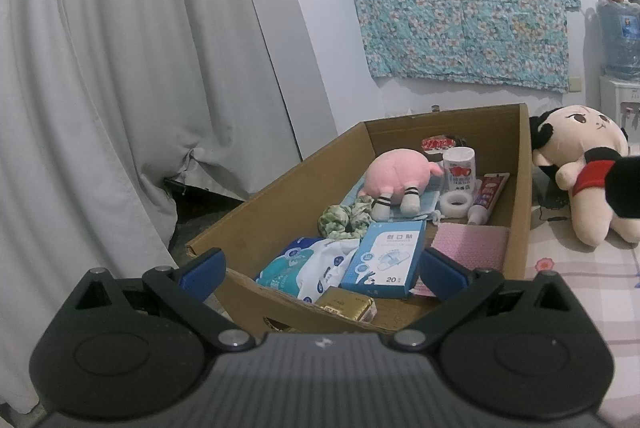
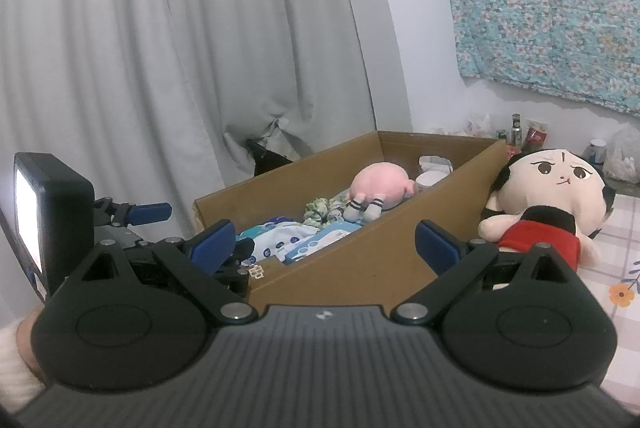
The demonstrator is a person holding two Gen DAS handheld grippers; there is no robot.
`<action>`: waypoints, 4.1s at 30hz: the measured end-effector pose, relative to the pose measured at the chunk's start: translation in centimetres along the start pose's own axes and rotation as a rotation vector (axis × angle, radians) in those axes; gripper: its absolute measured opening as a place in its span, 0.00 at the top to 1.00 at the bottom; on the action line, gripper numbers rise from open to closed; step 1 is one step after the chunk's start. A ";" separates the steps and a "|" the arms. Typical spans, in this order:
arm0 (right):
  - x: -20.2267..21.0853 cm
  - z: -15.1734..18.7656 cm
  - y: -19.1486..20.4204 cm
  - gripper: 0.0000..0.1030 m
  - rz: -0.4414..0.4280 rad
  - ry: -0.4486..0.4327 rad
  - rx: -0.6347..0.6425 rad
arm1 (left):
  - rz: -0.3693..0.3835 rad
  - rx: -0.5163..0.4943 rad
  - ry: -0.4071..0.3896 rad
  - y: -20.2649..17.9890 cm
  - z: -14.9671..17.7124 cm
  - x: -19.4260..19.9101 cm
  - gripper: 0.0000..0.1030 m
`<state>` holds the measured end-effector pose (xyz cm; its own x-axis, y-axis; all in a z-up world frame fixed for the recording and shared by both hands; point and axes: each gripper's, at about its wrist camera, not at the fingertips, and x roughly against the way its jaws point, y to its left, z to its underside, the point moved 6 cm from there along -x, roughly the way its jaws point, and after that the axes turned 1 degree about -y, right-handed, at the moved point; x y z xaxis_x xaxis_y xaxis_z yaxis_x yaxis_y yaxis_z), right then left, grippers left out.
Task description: Organize soft objects
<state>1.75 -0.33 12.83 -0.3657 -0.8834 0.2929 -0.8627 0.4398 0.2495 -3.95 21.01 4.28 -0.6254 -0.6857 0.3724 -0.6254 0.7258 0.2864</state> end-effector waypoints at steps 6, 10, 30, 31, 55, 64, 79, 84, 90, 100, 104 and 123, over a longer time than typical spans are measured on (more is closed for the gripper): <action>-0.1 0.0 0.0 0.06 0.007 0.004 0.004 | 0.000 -0.003 0.001 -0.1 0.1 0.0 0.00; -0.1 0.1 0.1 0.06 0.002 0.006 0.005 | 0.001 -0.001 0.003 -0.1 0.1 0.0 0.00; 0.0 0.3 1.1 0.06 -0.004 -0.005 0.033 | -0.023 -0.020 -0.005 -0.3 0.2 -0.4 0.00; -0.1 0.3 1.1 0.06 -0.005 -0.005 0.033 | -0.026 -0.024 -0.006 -0.4 0.1 -0.4 0.00; -0.2 0.4 0.9 0.06 0.013 -0.002 0.034 | -0.016 0.005 -0.001 -0.4 0.1 -0.4 0.00; -0.6 0.9 0.7 0.06 0.053 -0.009 0.061 | -0.002 0.033 0.010 0.1 0.0 -0.5 0.00; -0.6 1.0 1.3 0.06 0.039 -0.006 0.086 | -0.010 0.014 0.012 -0.2 0.2 -0.6 0.00; -0.5 0.9 1.3 0.06 0.037 -0.005 0.083 | -0.010 0.013 0.014 -0.3 0.2 -0.6 0.00; -0.3 0.7 1.4 0.06 0.033 -0.016 0.081 | -0.010 0.014 0.017 -0.5 0.2 -0.6 0.00; -0.3 0.7 1.4 0.06 0.035 -0.015 0.081 | -0.010 0.013 0.017 -0.5 0.2 -0.6 0.00; -0.3 0.6 1.2 0.06 0.036 -0.017 0.067 | -0.009 0.013 0.018 -0.5 0.1 -0.6 0.00; -0.4 0.5 1.3 0.05 0.031 -0.009 0.068 | -0.020 0.010 0.017 -0.3 0.2 -0.7 0.00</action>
<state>0.54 0.52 12.55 -0.3954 -0.8713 0.2908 -0.8726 0.4552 0.1772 -3.44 21.26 3.72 -0.6048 -0.6990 0.3816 -0.6422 0.7114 0.2852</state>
